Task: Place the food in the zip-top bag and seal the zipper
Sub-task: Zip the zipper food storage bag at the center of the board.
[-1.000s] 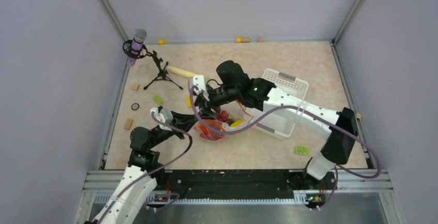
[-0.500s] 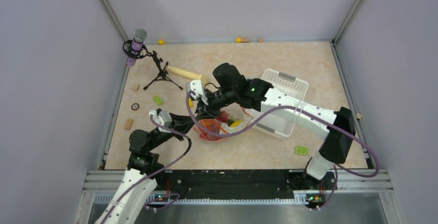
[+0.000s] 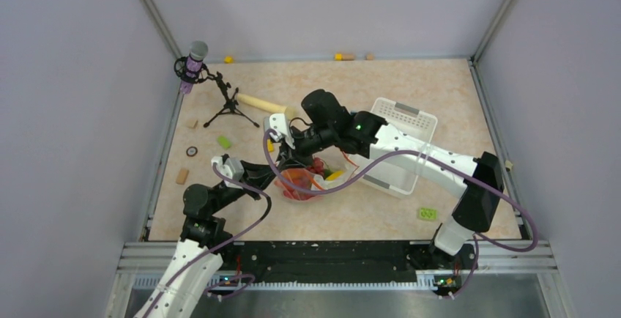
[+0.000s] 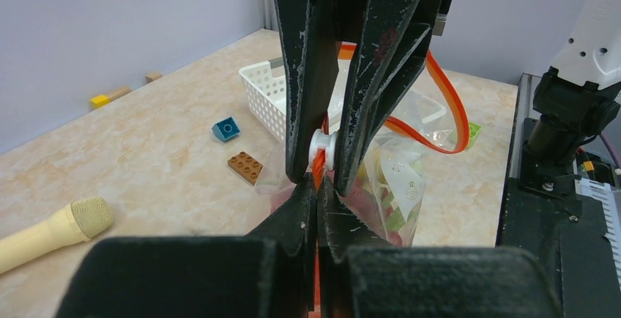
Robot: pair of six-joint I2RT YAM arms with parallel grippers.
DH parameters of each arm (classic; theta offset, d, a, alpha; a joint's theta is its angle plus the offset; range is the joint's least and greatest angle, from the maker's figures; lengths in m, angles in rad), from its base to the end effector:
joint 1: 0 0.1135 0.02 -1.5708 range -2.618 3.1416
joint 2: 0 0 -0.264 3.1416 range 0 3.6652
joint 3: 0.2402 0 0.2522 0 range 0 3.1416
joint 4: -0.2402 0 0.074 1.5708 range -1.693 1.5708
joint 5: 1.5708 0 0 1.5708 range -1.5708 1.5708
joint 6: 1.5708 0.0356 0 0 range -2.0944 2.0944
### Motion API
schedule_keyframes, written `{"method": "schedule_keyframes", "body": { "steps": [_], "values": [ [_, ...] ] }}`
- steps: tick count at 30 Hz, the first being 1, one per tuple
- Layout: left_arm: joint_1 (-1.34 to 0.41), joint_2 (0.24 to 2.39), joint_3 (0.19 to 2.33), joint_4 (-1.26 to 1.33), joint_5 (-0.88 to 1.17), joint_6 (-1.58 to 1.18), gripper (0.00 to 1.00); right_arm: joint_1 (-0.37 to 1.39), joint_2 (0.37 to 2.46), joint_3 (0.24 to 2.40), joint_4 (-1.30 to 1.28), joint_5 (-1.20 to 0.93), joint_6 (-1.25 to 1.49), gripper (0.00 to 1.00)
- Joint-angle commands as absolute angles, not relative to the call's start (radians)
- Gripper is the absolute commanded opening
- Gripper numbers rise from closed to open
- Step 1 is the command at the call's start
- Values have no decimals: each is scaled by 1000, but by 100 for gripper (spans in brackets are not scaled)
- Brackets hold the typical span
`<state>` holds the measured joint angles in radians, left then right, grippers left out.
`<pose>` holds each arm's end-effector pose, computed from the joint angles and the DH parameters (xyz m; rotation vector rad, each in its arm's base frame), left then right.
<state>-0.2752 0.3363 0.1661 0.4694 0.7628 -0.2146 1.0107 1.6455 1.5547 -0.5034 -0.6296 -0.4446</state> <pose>0.1066 -0.0556 0.2477 0.7121 1.2208 -0.8911 0.1811 0.3282 0.3568 -1.7261 1.3727 1.0019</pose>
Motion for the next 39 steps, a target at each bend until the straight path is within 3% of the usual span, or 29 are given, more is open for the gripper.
{"method": "schedule_keyframes", "body": {
  "steps": [1, 6, 7, 8, 9, 12, 16, 30, 39],
  "values": [
    [-273, 334, 159, 528, 753, -213, 0, 1032, 1654, 1630, -491, -683, -420, 18],
    [-273, 332, 158, 529, 756, -215, 0, 1036, 1655, 1632, -492, -678, -414, 21],
    [-273, 333, 158, 529, 756, -215, 0, 839, 1653, 1632, -494, -678, -417, 21],
    [-273, 331, 157, 529, 756, -215, 0, 1010, 1654, 1631, -496, -679, -419, 21],
    [-273, 332, 157, 530, 756, -215, 0, 1033, 1653, 1630, -498, -681, -421, 21],
    [-274, 330, 155, 533, 753, -216, 0, 1040, 1653, 1629, -507, -691, -429, 29],
    [-274, 329, 155, 532, 759, -215, 0, 1041, 1658, 1631, -508, -683, -429, 30],
    [-275, 310, 148, 534, 738, -223, 0, 1043, 1658, 1629, -555, -622, -456, 2],
    [-275, 273, 136, 537, 684, -244, 0, 1042, 1622, 1599, -613, -508, -484, 3]
  ]
}}
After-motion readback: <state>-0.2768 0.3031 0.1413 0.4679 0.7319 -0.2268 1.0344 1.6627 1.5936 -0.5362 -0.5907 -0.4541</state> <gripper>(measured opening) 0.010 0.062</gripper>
